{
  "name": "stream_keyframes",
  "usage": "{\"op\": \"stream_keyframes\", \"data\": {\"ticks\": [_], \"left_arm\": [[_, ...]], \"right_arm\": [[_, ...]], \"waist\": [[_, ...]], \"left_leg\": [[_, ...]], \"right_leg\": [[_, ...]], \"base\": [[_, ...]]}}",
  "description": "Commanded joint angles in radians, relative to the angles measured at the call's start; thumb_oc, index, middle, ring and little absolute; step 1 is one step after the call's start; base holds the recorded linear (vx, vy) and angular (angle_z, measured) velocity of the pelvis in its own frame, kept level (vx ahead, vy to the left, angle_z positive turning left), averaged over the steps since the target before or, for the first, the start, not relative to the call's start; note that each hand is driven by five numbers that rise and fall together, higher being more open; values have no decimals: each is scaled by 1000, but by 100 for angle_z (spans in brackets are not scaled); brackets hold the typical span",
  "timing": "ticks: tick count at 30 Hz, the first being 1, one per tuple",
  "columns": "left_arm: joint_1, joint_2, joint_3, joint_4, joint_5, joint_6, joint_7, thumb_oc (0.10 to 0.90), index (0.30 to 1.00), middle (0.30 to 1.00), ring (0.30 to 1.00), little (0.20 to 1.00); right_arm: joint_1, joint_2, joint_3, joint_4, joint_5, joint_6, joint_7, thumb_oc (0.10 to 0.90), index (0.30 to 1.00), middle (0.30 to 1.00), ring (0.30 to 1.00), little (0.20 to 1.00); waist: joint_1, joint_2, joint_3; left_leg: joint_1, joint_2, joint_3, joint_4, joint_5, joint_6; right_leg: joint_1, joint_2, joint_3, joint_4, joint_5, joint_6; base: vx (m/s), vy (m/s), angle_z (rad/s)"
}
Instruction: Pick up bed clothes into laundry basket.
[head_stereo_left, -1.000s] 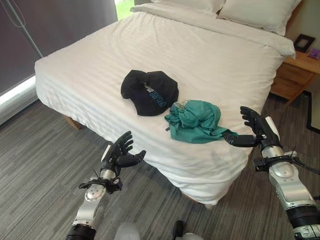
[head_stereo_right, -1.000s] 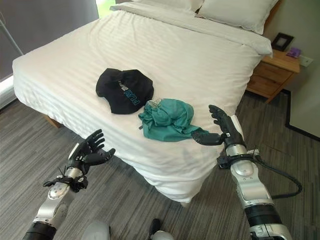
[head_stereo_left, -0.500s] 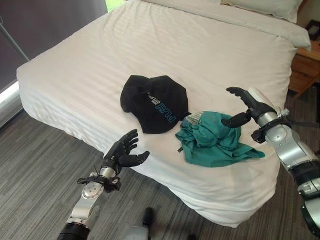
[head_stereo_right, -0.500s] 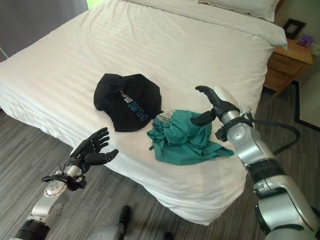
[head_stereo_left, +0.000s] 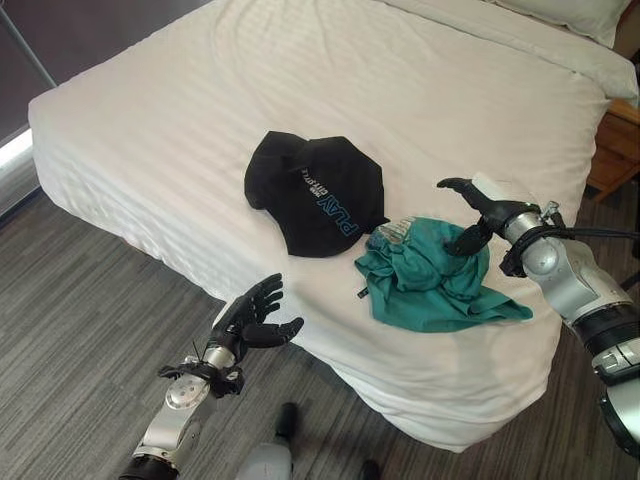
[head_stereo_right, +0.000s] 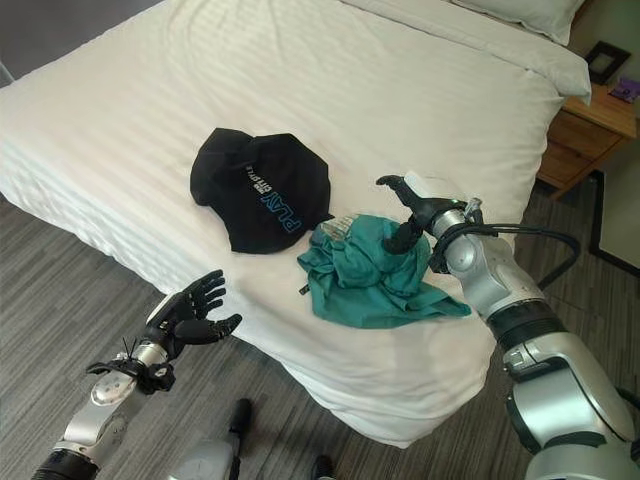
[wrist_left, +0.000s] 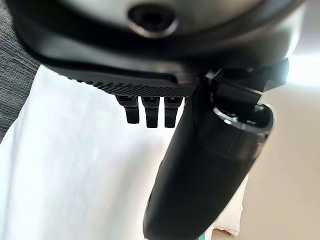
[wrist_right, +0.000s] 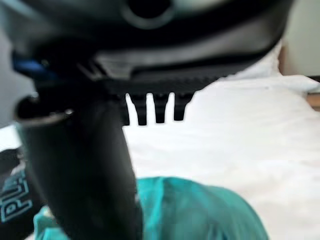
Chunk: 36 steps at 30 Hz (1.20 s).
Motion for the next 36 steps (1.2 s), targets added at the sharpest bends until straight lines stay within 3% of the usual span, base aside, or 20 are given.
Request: {"op": "stream_keyframes", "data": {"ticks": [1, 9, 18, 24, 30, 34, 35, 36], "left_arm": [[-14, 32, 54, -107, -14, -64, -28, 800, 900, 900, 900, 900], [19, 20, 69, -100, -4, -58, -33, 800, 900, 900, 900, 900], [23, 14, 75, -76, -19, -51, -30, 800, 900, 900, 900, 900], [68, 17, 159, -73, -15, -50, -17, 800, 900, 900, 900, 900], [87, 18, 175, -80, -11, -48, -13, 800, 900, 900, 900, 900], [102, 20, 192, -76, 1, -42, -20, 800, 900, 900, 900, 900], [103, 23, 198, -76, 4, -43, -19, 800, 900, 900, 900, 900], [105, 23, 202, -75, 5, -44, -18, 800, 900, 900, 900, 900]], "right_arm": [[-88, -118, -11, -155, -17, -21, -26, 800, 900, 900, 900, 900], [11, -194, -107, -299, 16, -35, 8, 800, 900, 900, 900, 900], [37, -158, -102, -298, -26, -31, 10, 800, 900, 900, 900, 900], [243, -88, -193, -376, -11, -26, 79, 800, 900, 900, 900, 900], [356, 1, -192, -259, -41, -12, 83, 800, 900, 900, 900, 900], [425, 98, -153, -45, -135, 1, 83, 800, 900, 900, 900, 900], [436, 106, -156, -33, -150, 2, 84, 751, 827, 827, 827, 827], [453, 116, -163, -29, -152, 2, 82, 571, 556, 556, 556, 556]], "waist": [[17, -42, -91], [4, -52, -88], [10, -56, -61], [16, -50, -29], [27, -41, -15], [39, -30, -9], [38, -30, -11], [37, -30, -13]], "left_leg": [[26, 30, -17, 16, -88, -26], [20, 32, -8, 18, -82, -22], [11, 29, -6, 19, -91, -21], [-9, 26, -11, 20, -83, -19], [-22, 24, -22, 22, -79, -18], [-31, 21, -35, 21, -76, -19], [-32, 20, -36, 21, -76, -20], [-32, 20, -38, 21, -76, -20]], "right_leg": [[-33, -40, 0, 59, 26, 34], [-44, -40, 6, 52, 39, 34], [-58, -42, 9, 52, 39, 35], [-76, -39, 4, 51, 45, 32], [-80, -37, -5, 50, 43, 28], [-76, -37, -19, 42, 43, 28], [-76, -38, -21, 41, 43, 29], [-75, -39, -23, 40, 43, 29]], "base": [[0, 0, 0], [-4, 3, 0], [-5, -3, -5], [-22, 2, 0], [-2, -5, 1], [5, -7, 7], [8, 1, 11], [2, 3, 8]]}}
